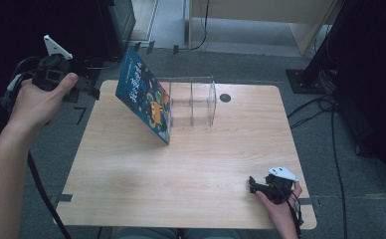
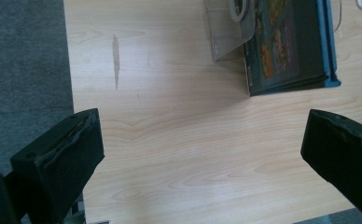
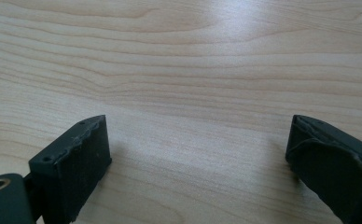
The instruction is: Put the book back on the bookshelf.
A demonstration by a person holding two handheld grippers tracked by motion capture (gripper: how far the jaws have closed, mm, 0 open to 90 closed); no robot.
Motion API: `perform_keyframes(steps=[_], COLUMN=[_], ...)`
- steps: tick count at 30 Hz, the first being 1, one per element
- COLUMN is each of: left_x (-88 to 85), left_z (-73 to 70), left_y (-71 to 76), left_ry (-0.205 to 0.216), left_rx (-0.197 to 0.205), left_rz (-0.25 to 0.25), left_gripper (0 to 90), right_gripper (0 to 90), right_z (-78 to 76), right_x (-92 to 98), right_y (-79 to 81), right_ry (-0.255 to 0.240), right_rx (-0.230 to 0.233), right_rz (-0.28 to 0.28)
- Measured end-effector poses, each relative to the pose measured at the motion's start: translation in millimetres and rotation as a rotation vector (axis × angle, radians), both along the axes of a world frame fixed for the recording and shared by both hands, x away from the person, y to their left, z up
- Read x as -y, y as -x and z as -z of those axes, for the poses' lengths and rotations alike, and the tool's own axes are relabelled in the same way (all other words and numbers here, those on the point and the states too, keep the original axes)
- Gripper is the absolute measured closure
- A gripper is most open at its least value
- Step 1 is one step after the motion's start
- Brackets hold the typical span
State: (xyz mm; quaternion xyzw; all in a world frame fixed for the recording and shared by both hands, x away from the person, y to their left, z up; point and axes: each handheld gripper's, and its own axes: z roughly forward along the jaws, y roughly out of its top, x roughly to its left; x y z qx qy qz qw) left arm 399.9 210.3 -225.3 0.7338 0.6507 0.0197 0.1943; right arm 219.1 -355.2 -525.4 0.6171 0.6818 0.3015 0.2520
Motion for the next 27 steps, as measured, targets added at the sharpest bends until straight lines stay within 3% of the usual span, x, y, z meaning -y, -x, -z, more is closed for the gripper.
perform_keyframes(steps=[7, 11, 17, 19, 20, 23, 27], left_x=[-8.3, -5.6, -1.5, -1.6, -2.9, -5.9, -8.2], left_z=[11.0, 22.9, 44.7, 50.2, 54.5, 63.0, 75.7], left_y=[11.5, 19.5, 28.7, 31.4, 35.6, 42.3, 49.7], left_ry=[-0.017, -0.016, -0.049, -0.038, -0.027, -0.002, 0.012], left_rx=[0.004, 0.012, 0.022, 0.029, 0.057, 0.087, 0.091], left_rz=[-0.005, 0.014, 0.020, 0.024, 0.022, 0.014, 0.015], left_gripper=[0.0, 0.0, 0.0, 0.0, 0.0, 0.0, 0.0], right_gripper=[5.9, 5.9, 5.9, 5.9, 5.9, 5.9, 5.9], right_z=[0.0, 0.0, 0.1, 0.0, 0.0, 0.1, 0.1], right_x=[0.0, -0.1, -0.1, -0.2, -0.1, -0.2, -0.2], right_y=[0.0, 0.0, 0.0, 0.1, 0.1, 0.0, 0.0], right_ry=[0.000, 0.000, 0.001, 0.000, 0.000, 0.000, -0.001], right_rx=[0.000, 0.000, 0.001, 0.000, 0.000, 0.001, 0.001], right_rz=[0.000, 0.001, 0.003, 0.003, 0.003, 0.003, 0.003])
